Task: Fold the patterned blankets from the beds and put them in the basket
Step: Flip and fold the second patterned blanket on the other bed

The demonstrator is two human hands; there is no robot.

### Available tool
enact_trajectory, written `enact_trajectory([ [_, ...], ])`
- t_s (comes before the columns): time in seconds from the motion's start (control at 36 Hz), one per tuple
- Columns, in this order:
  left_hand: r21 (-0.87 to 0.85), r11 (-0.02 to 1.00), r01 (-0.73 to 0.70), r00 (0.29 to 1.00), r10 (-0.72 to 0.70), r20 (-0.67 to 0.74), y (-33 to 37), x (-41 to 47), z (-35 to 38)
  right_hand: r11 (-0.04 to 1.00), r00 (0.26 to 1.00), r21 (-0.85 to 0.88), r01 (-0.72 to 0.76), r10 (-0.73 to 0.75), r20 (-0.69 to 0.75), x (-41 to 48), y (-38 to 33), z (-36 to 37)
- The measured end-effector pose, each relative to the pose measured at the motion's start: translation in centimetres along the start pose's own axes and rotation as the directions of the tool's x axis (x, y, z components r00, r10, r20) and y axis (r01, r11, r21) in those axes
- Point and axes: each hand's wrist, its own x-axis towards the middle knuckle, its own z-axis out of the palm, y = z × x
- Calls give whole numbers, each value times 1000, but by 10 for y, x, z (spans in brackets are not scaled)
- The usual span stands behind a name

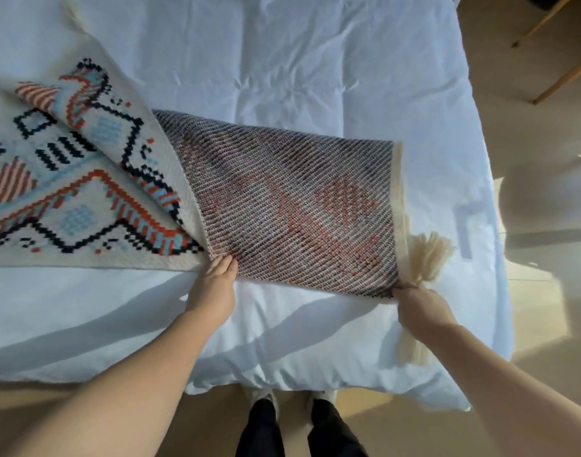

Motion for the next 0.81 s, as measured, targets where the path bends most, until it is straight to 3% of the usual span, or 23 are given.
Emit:
enact_trajectory([
  [0.11,-10,1000,17,997,-17,73,10,-21,-18,994,992,53,-92,86,94,-12,-8,-10],
  [0.28,-195,970,143,986,-123,113,21,-66,-72,992,998,125,-15,7,67,-38,-32,-50],
  [0.58,-338,902,270,948,-310,-69,-16,-172,-172,942,973,274,192,-146,-177,-85,-95,-137],
  [0.81,-421,866,269,915,-367,-170,-79,-231,-202,934,942,232,273,-210,-263,-100,-175,-172],
])
